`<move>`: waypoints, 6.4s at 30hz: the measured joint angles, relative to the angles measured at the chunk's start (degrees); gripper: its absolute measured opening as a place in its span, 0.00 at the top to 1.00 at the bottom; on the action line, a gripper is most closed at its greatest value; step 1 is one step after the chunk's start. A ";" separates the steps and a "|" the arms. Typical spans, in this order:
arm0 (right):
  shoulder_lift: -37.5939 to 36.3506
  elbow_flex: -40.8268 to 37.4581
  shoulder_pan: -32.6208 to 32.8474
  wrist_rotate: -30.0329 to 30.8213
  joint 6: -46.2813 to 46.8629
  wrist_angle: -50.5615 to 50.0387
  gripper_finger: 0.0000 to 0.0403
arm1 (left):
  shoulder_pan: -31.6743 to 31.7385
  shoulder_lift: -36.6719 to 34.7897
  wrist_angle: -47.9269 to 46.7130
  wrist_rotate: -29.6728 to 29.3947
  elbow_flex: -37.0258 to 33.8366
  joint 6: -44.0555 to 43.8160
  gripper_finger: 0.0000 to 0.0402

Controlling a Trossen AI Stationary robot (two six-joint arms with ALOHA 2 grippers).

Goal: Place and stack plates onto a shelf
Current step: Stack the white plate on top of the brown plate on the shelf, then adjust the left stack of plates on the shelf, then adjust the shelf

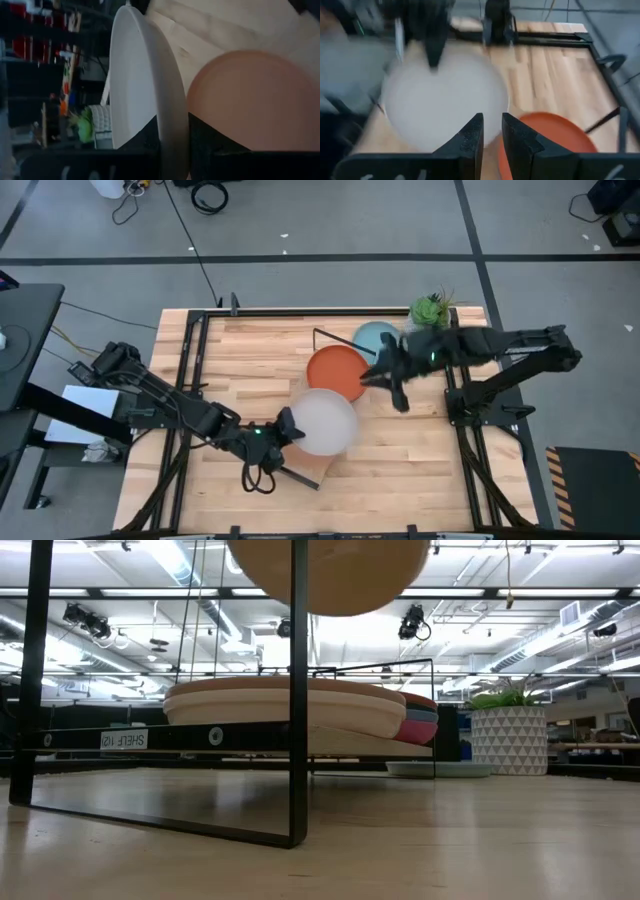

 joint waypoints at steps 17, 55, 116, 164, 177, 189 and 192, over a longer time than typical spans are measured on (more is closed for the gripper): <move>8.90 -2.41 18.93 21.55 6.49 2.88 0.81 | 3.03 -4.32 -10.88 14.66 0.11 -34.98 0.86; 11.28 -2.41 19.48 20.90 8.59 4.43 0.81 | 5.45 2.03 -10.09 18.16 0.11 -31.83 0.66; 32.88 -16.33 17.03 9.12 11.04 32.90 0.81 | 9.54 -14.15 -15.78 7.93 -1.58 -45.50 0.57; 23.59 -16.35 22.37 15.56 19.06 24.78 0.81 | 21.00 -16.77 41.11 46.01 -47.50 -44.94 0.57; 23.48 -16.35 22.37 15.59 18.56 24.72 0.81 | 21.02 -15.61 37.46 47.46 -47.07 -49.46 0.57; 23.10 -16.35 22.37 16.48 21.07 19.12 0.81 | 21.02 -22.52 48.27 51.48 -47.16 -49.46 0.57; 22.78 -16.36 22.34 20.24 21.43 16.25 0.81 | 21.02 -25.58 48.33 49.30 -47.19 -50.13 0.57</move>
